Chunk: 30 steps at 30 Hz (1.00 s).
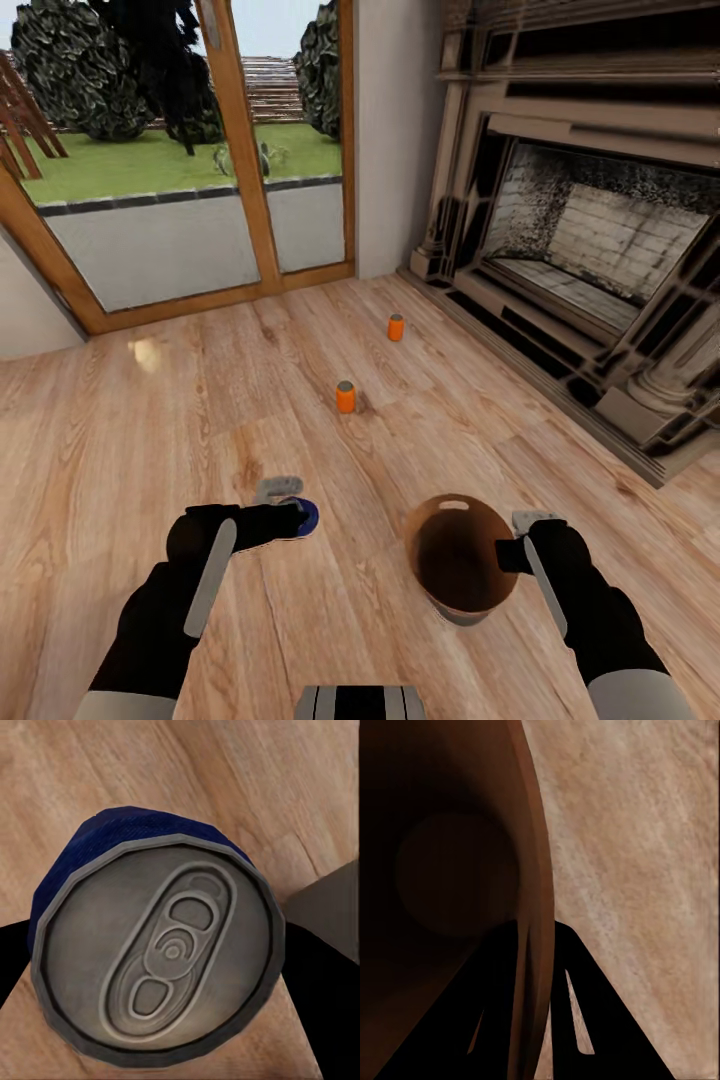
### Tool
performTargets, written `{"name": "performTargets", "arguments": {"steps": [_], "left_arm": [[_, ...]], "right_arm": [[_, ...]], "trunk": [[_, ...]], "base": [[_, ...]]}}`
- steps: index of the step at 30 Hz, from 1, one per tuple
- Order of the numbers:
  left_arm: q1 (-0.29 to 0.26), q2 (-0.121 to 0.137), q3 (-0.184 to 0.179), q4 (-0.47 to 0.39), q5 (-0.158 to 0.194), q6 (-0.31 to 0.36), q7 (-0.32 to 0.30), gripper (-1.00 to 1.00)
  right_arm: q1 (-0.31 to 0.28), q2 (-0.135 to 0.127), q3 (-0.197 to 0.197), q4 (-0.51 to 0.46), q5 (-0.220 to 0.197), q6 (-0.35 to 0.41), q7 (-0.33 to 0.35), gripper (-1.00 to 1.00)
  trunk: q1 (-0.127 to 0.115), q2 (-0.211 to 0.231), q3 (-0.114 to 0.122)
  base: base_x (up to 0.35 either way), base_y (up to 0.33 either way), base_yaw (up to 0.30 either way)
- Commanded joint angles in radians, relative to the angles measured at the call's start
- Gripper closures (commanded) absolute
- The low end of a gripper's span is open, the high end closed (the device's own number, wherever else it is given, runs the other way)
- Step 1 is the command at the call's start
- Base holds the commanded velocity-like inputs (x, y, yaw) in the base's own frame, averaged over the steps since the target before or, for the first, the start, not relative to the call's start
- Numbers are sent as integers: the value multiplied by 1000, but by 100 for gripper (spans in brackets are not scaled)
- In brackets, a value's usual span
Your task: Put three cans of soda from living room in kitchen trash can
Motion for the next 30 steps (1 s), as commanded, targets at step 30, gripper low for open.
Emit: {"name": "performTargets", "arguments": {"steps": [30], "left_arm": [[6,11,-168,-125,216,0,-3,100]], "right_arm": [[-21,13,4,59,-19,-29,-263,100]], "trunk": [[-91,163,99]], "base": [[0,0,0]]}}
